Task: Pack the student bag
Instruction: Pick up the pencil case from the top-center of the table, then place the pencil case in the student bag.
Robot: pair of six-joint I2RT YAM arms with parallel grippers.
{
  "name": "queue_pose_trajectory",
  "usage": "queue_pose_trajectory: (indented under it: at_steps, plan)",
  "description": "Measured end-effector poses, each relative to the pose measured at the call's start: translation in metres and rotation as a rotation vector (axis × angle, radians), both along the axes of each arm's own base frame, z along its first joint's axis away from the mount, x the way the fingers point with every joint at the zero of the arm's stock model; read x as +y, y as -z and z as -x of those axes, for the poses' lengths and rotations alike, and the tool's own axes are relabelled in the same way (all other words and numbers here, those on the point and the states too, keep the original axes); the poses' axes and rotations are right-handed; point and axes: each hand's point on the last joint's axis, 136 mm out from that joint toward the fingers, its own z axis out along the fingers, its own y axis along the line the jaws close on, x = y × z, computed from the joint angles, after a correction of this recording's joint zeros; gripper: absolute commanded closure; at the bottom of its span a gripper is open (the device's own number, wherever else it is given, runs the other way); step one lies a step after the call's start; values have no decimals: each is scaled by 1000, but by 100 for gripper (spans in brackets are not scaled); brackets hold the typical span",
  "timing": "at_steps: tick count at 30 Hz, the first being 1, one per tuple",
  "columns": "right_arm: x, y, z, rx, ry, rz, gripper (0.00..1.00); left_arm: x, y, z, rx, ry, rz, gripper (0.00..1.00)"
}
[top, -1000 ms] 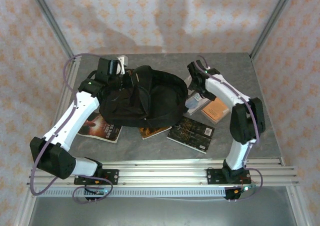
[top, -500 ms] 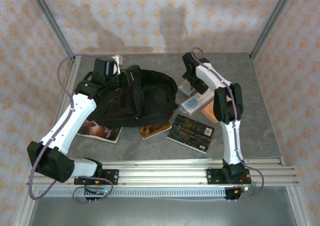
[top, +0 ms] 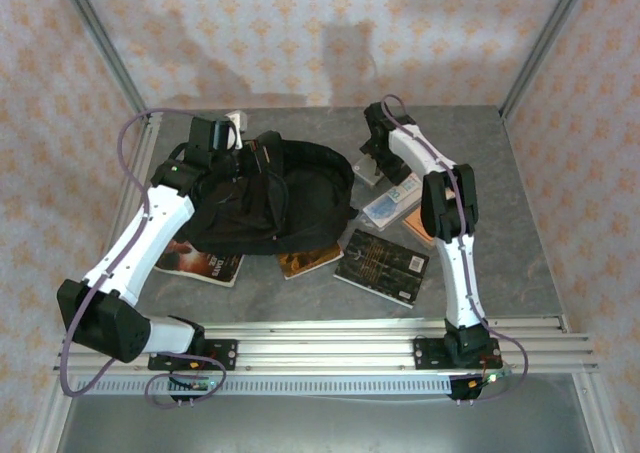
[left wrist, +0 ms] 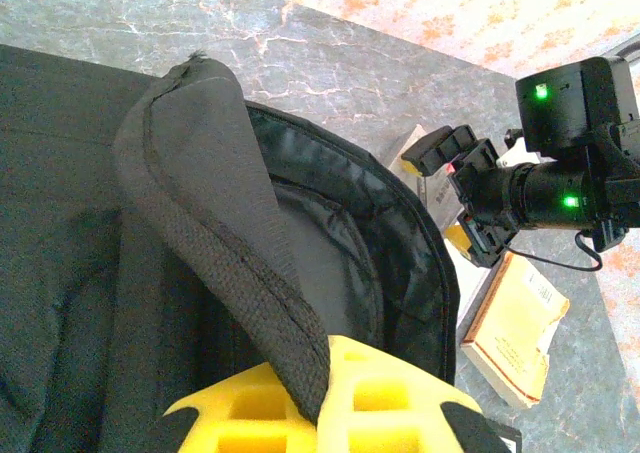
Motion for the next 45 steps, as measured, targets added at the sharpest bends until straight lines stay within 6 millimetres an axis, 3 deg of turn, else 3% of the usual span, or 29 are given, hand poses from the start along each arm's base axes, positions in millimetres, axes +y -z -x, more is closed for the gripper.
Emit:
queue_pose_trajectory:
  at_steps: [5, 12, 19, 24, 32, 37, 45]
  plan:
    - [1, -13, 8, -10, -15, -17, 6, -3, 0, 1, 2, 13, 9, 100]
    - [4, -26, 4, -39, -36, -31, 0, -3, 0, 1, 2, 13, 9, 100]
    - [17, -38, -18, -79, -90, -58, 0, -3, 0, 1, 2, 14, 9, 100]
    - [16, -16, -17, -29, -107, -37, 0, -3, 0, 1, 3, 16, 12, 100]
    - [9, -4, -7, 30, -117, 8, 0, -5, -1, 1, 0, 27, 22, 100]
    - [7, 23, 0, 98, -125, 26, 0, -5, 2, -2, 6, 27, 26, 100]
    - [3, 22, 2, 113, -141, 41, 19, -3, 2, -4, 8, 26, 32, 100]
